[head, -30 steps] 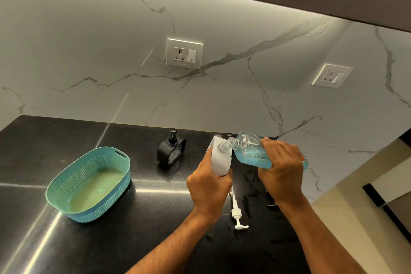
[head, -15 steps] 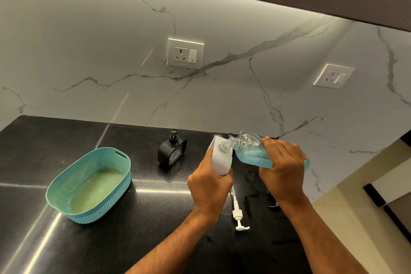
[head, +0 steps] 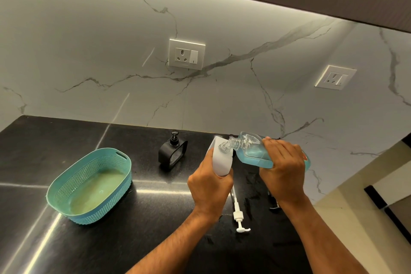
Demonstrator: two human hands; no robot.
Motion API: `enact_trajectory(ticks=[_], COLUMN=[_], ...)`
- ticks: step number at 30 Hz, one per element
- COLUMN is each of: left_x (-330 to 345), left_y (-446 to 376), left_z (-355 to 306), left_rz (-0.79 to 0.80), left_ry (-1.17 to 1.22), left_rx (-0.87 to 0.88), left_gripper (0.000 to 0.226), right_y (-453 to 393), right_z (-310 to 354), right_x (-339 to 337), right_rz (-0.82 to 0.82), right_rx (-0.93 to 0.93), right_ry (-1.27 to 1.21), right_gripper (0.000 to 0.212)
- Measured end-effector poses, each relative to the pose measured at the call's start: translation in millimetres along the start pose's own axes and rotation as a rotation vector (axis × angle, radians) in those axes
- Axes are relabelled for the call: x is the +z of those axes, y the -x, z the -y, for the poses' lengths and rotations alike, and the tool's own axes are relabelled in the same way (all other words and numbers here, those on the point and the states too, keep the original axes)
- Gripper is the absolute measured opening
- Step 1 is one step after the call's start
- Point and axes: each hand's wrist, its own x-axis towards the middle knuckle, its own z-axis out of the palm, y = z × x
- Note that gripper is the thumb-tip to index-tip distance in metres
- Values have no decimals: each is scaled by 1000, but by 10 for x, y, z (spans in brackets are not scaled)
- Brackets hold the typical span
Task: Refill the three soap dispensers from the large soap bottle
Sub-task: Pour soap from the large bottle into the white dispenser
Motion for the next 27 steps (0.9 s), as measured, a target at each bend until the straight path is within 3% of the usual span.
enact_trajectory(ticks=[27], left_x=[13], left_y=[11], left_z=[5], left_rz=[1], left_ry=[-12], left_rx=[-4], left_gripper=[69], right_y=[-3], right_z=[-49], right_x=[-4], right_rz=[8], right_rx=[-24], right_ry=[9], right_gripper=[64])
